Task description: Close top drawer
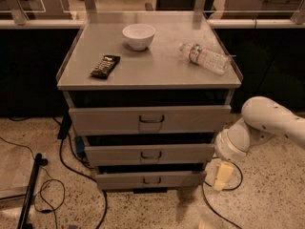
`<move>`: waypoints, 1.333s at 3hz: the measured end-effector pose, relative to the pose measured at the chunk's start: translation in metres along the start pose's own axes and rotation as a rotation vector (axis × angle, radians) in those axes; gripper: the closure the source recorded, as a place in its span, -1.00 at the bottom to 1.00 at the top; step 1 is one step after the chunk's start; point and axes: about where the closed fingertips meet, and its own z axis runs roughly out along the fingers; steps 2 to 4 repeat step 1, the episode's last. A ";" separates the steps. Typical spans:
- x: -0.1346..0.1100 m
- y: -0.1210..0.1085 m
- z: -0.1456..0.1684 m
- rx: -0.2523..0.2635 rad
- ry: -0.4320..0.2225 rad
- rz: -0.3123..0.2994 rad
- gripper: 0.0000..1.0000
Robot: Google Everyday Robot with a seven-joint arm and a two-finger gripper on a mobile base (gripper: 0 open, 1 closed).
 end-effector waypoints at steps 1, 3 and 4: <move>0.000 0.000 0.000 0.001 0.000 0.000 -1.00; 0.000 0.000 0.000 0.001 0.000 0.000 -1.00; 0.000 0.000 0.000 0.001 0.000 0.000 -1.00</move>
Offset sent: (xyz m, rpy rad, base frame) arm 0.0000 0.0000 0.0000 0.0000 0.0000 0.0000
